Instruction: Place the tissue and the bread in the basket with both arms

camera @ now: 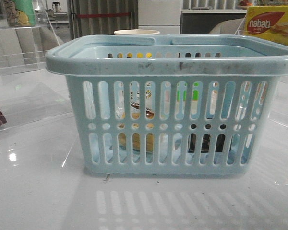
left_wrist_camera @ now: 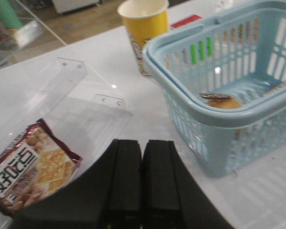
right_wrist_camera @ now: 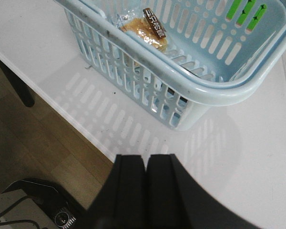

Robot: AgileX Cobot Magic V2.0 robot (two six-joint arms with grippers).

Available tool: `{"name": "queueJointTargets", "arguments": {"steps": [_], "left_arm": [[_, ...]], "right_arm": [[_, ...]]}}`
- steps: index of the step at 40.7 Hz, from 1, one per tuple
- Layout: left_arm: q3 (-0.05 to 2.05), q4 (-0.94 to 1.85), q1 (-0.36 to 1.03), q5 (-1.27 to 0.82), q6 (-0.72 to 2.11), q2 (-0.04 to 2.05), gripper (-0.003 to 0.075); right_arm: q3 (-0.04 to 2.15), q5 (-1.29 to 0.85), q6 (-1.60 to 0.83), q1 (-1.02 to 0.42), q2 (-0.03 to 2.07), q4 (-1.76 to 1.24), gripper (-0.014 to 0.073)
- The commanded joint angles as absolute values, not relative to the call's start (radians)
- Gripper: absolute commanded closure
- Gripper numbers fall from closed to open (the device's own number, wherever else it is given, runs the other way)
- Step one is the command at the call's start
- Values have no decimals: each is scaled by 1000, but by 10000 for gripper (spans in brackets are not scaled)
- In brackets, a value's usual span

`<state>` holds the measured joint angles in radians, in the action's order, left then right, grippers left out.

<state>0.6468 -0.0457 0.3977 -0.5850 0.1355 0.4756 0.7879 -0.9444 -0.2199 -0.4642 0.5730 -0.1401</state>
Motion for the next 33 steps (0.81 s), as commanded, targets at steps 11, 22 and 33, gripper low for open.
{"name": "queueJointTargets", "arguments": {"steps": [11,22,33], "left_arm": [[337,8,171,-284,129,203,629],[184,30,55,-218,129,32,629],[66,74,44,-97,129,-25,629]], "right_arm": [[814,-884,-229,-465,575,-138,540],[814,-884,-229,-465,575,-138,540],[814,-884,-229,-465,575,-138,540]]}}
